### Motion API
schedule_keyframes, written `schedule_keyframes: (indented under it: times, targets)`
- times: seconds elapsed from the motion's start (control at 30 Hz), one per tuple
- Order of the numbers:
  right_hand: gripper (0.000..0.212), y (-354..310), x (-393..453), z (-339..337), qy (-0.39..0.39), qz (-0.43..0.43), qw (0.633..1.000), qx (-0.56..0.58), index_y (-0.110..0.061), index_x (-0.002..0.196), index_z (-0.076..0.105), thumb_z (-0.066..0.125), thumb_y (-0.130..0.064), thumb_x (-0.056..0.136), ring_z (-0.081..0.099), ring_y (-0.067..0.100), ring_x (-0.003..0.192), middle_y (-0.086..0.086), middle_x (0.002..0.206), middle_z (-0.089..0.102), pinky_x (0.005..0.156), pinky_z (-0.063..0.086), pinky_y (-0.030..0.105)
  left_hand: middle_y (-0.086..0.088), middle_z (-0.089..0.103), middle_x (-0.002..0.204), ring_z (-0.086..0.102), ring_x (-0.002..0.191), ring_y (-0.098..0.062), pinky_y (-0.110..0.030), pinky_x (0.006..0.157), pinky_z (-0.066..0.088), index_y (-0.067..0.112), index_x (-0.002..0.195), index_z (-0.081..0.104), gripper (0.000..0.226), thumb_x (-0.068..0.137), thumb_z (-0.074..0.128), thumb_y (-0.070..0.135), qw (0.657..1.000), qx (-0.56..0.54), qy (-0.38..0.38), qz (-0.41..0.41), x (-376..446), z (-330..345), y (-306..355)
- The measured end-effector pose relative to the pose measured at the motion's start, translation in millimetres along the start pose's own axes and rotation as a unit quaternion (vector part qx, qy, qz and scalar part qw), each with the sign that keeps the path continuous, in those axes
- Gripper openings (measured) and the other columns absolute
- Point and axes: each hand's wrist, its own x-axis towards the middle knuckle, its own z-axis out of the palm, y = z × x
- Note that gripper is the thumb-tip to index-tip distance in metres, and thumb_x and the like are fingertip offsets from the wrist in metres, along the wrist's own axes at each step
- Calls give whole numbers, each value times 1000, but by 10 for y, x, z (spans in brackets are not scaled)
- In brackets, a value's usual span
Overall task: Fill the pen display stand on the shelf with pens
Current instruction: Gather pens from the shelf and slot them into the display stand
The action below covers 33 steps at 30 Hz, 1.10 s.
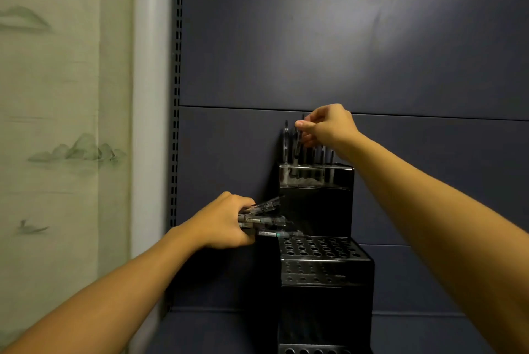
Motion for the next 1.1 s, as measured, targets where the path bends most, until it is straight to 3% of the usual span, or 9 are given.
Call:
schedule_keyframes:
  times: [0.17, 0.3, 0.57, 0.8, 0.93, 1.0, 1.1]
  targets:
    - [27, 5, -9, 31, 0, -6, 1000, -21, 2, 100, 68, 77, -20, 89, 75, 23, 73, 15, 83, 73, 73, 65, 37, -3, 63, 66, 61, 61, -25, -46, 56, 48, 17, 71, 57, 20, 68, 75, 25, 1000, 7, -2, -3, -3, 1, 29]
    - [23, -50, -8, 50, -7, -15, 998, -64, -2, 96, 68, 76, -22, 88, 75, 20, 73, 14, 86, 74, 71, 63, 31, -2, 64, 65, 62, 60, -25, -45, 54, 49, 19, 71, 57, 19, 67, 75, 24, 1000, 11, -4, -7, 0, -3, 61]
    - [22, -108, -1, 113, -60, -25, 984, -167, -2, 92, 67, 78, -21, 87, 75, 23, 73, 14, 81, 74, 79, 64, 39, -1, 64, 65, 62, 60, -26, -46, 54, 49, 22, 70, 57, 18, 67, 75, 25, 1000, 12, -4, -12, -21, -18, 90]
    - [31, -106, -50, 44, -52, -3, 981, -189, 3, 90, 72, 77, -28, 87, 76, 24, 72, 15, 80, 75, 82, 63, 40, 0, 64, 66, 61, 59, -22, -46, 55, 50, 21, 71, 58, 19, 66, 75, 27, 1000, 4, -4, -23, -48, -32, 100]
    - [35, -230, -255, -85, -24, -46, 982, -184, -1, 89, 73, 79, -35, 85, 75, 23, 68, 14, 74, 75, 78, 64, 41, 0, 63, 65, 55, 55, -14, -41, 53, 48, 20, 69, 58, 19, 67, 77, 23, 999, -5, 3, -33, -53, -34, 115]
    - [34, -330, -500, -139, -62, -50, 986, -148, -4, 89, 71, 77, -38, 87, 75, 22, 66, 11, 73, 75, 71, 65, 37, -3, 63, 66, 54, 54, -11, -37, 53, 47, 18, 70, 58, 20, 68, 78, 20, 999, -8, 4, -39, -48, -31, 127]
    - [42, -412, -882, -166, -189, -3, 973, -135, -3, 87, 71, 71, -45, 90, 75, 24, 65, 12, 73, 76, 62, 62, 33, -5, 64, 67, 56, 54, -13, -42, 53, 49, 15, 71, 59, 19, 68, 77, 20, 999, -9, 7, -43, -33, -32, 147]
